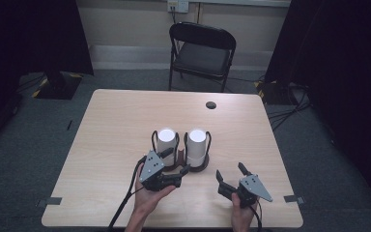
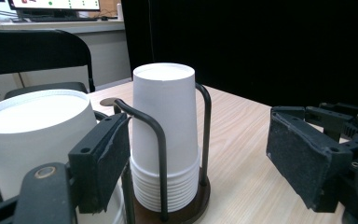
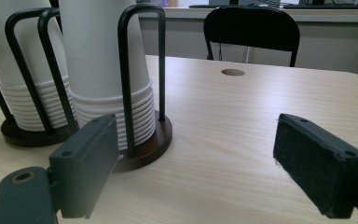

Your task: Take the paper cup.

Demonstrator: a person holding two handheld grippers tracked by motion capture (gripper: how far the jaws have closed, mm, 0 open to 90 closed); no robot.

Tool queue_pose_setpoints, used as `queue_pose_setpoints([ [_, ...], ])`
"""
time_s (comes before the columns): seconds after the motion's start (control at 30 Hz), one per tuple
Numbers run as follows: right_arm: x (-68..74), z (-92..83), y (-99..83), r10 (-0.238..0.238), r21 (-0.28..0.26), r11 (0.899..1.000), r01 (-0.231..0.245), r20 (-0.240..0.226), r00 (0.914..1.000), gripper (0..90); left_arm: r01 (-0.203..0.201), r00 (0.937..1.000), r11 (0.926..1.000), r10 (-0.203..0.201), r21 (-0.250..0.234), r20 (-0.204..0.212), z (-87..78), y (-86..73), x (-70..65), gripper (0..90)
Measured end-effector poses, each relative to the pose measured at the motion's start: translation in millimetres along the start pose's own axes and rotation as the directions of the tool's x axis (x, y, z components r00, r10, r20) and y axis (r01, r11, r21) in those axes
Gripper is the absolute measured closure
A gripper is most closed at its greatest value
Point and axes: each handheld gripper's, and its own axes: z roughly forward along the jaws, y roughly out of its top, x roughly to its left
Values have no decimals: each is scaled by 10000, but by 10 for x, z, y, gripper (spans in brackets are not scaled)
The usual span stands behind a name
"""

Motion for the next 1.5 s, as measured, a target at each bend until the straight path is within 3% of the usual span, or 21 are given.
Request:
queue_pose_setpoints([
  [0.27, 8, 3, 2, -74, 54, 10000, 74, -22, 10000, 136, -124, 9999, 9999, 124, 17, 77, 70, 52, 23, 226],
  [0.7, 8, 2, 1, -61, 41, 10000, 61, 16, 10000, 136, -689, 9975, 9976, 687, 105, 180, 225, 180, 34, 216],
  [0.93, 7, 1, 1, -60, 32, 10000, 60, 9, 10000, 136, -723, 9972, 9973, 722, 92, 172, 336, 259, 58, 215],
  [1.27, 7, 3, 2, -75, 52, 10000, 75, -16, 10000, 137, -397, 9988, 9989, 390, 246, 305, 499, 310, 155, 215],
  [1.5, 7, 4, 2, -79, 59, 10000, 79, -52, 10000, 138, -539, 9983, 9983, 535, 202, 221, 591, 369, 187, 222],
])
